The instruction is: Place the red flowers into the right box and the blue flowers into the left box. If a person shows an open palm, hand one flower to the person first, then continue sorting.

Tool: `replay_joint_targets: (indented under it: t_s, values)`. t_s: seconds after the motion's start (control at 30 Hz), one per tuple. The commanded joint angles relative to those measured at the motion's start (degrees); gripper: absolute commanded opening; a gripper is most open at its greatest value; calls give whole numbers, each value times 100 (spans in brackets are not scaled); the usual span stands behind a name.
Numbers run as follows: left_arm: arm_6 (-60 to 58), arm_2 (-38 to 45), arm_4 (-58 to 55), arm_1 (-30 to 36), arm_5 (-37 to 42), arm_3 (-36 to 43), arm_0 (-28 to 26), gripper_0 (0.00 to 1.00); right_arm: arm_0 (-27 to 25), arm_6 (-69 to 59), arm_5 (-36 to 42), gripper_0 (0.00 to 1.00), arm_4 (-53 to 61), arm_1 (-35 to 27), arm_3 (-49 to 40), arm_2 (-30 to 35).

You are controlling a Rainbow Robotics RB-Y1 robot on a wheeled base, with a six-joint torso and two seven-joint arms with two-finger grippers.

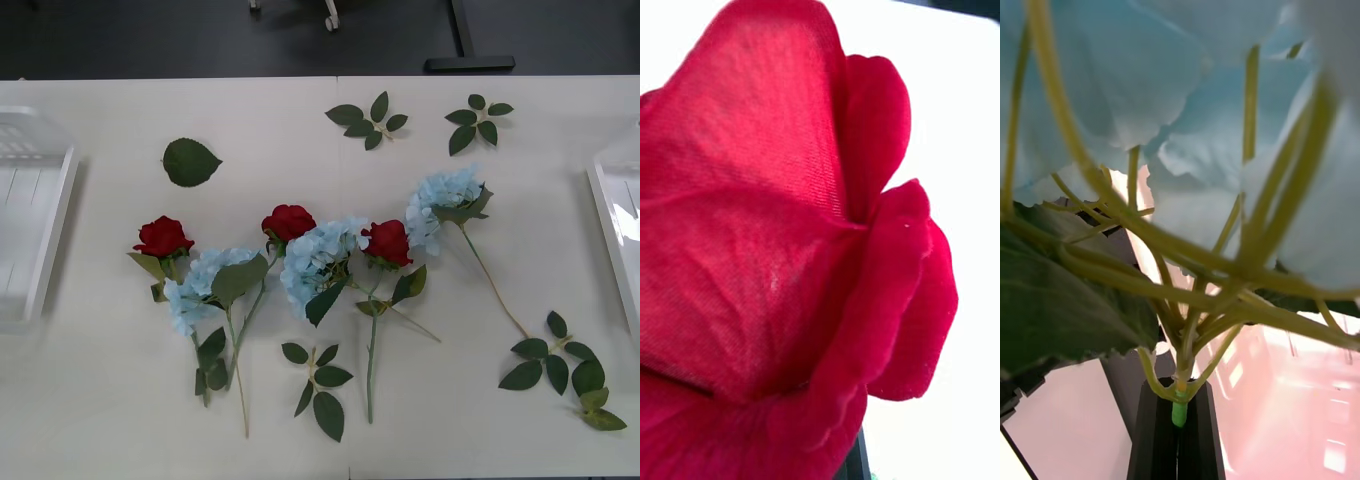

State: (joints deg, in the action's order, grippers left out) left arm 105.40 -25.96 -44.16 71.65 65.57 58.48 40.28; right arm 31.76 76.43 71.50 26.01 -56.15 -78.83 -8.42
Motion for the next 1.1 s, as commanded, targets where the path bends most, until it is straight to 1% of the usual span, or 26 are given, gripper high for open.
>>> replay_joint_targets:
  t_s: [0.03, 0.1, 0.13, 0.17, 0.2, 0.27, 0.3, 0.47, 0.5, 0.53, 0.67, 0.8, 0.87, 0.97, 1.0, 1.03, 1.07, 1.1]
  values:
    - [-204, 109, 109, -72, -106, -135, 173, 1, 76, 390, -435, 0, -246, -432, 492, -19]
    - [-213, 109, 118, -72, -106, -91, 173, 26, -3, 530, -690, 0, -413, -432, 729, -19]
    - [-213, 109, 118, -72, -106, -91, 173, 44, -38, 539, -787, 0, -422, -432, 808, -19]
    - [-213, 109, 109, -81, -97, -91, 173, 70, -100, 504, -989, 0, -413, -423, 931, -28]
    - [-213, 109, 109, -81, -97, -91, 173, 77, -135, 504, -1077, 0, -413, -414, 966, -19]
    - [-213, 109, 109, -81, -79, -82, 173, 95, -240, 469, -1393, 0, -413, -388, 1072, -19]
    - [-213, 109, 101, -89, -71, -65, 173, 99, -276, 451, -1499, 0, -413, -370, 1124, -19]
    - [-213, 109, -93, -81, 88, 76, 173, 100, -434, 390, -2017, 0, -404, -212, 1485, -19]
    - [-213, 109, -93, -81, 88, 76, 173, 100, -434, 390, -2017, 0, -404, -212, 1485, -19]
    - [-213, 118, -330, -54, 167, 146, 165, 100, -478, 346, -2158, 0, -404, -151, 1555, -19]
    - [-292, 241, -1086, 95, 606, 480, 165, 100, -522, 267, -2404, 0, -404, -72, 1696, -10]
    - [-661, 584, -1824, 139, 1318, 849, 129, 100, -548, 214, -2553, 0, -404, 25, 1880, -10]
    - [-960, 724, -2097, 139, 1503, 1087, 6, 100, -548, 196, -2580, 0, -404, 43, 1915, -10]
    - [-1610, 961, -2325, 139, 1520, 1834, -477, 100, -566, 196, -2580, 0, -404, 43, 1924, -10]
    - [-1733, 1023, -2334, 130, 1520, 1966, -582, 100, -574, 188, -2580, 0, -387, 43, 1915, -10]
    - [-2111, 1190, -2325, 130, 1520, 2387, -890, 100, -574, 188, -2580, 6, -316, 43, 1924, -10]
    - [-2357, 1287, -2316, 113, 1503, 2633, -1075, 100, -583, 188, -2580, 13, -272, 43, 1915, -10]
    - [-2603, 1375, -2308, 78, 1476, 2871, -1242, 100, -583, 188, -2580, 17, -237, 43, 1915, -10]
